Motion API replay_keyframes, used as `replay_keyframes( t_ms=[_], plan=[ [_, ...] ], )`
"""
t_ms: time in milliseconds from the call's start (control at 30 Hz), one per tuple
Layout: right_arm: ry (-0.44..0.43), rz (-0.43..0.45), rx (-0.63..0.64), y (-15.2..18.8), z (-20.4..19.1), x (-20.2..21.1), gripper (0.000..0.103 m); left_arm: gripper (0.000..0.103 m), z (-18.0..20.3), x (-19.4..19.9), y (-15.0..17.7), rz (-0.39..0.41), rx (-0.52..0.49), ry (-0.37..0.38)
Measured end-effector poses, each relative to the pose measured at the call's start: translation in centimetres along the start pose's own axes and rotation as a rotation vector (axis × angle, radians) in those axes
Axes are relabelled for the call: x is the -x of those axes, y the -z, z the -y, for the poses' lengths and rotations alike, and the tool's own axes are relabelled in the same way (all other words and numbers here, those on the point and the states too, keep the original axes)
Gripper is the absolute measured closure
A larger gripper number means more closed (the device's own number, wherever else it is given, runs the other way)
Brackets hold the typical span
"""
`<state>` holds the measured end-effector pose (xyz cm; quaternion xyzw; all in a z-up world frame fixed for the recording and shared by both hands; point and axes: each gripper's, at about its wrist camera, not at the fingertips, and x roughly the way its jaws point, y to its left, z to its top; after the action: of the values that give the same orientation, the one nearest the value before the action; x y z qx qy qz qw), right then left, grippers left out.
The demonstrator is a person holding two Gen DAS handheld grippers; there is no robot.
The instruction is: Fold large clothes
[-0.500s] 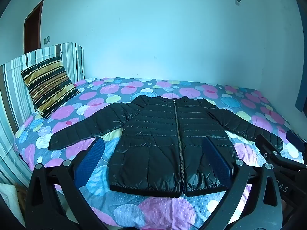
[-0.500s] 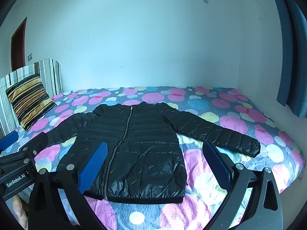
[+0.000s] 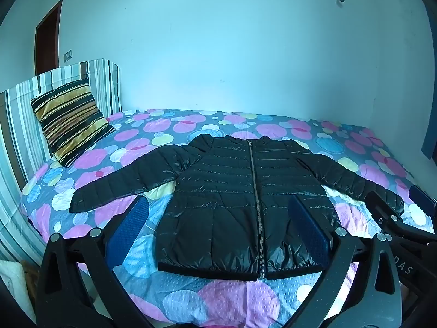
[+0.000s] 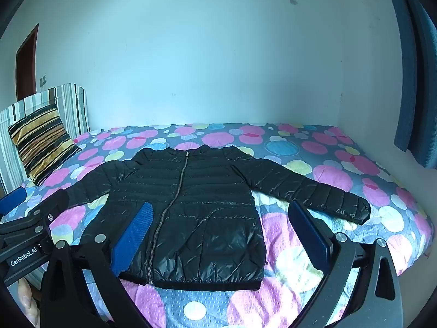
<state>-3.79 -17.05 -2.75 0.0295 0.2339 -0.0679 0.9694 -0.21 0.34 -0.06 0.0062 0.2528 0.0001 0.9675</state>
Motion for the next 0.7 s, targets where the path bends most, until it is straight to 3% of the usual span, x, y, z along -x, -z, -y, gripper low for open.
replay_keyframes(
  t_ms=[700],
  plan=[
    [0.001,-0.001,0.003,0.0,-0.09,-0.05,0.004,0.002,-0.32,-0.14,0.2,-0.005,-0.002,0.0]
  ],
)
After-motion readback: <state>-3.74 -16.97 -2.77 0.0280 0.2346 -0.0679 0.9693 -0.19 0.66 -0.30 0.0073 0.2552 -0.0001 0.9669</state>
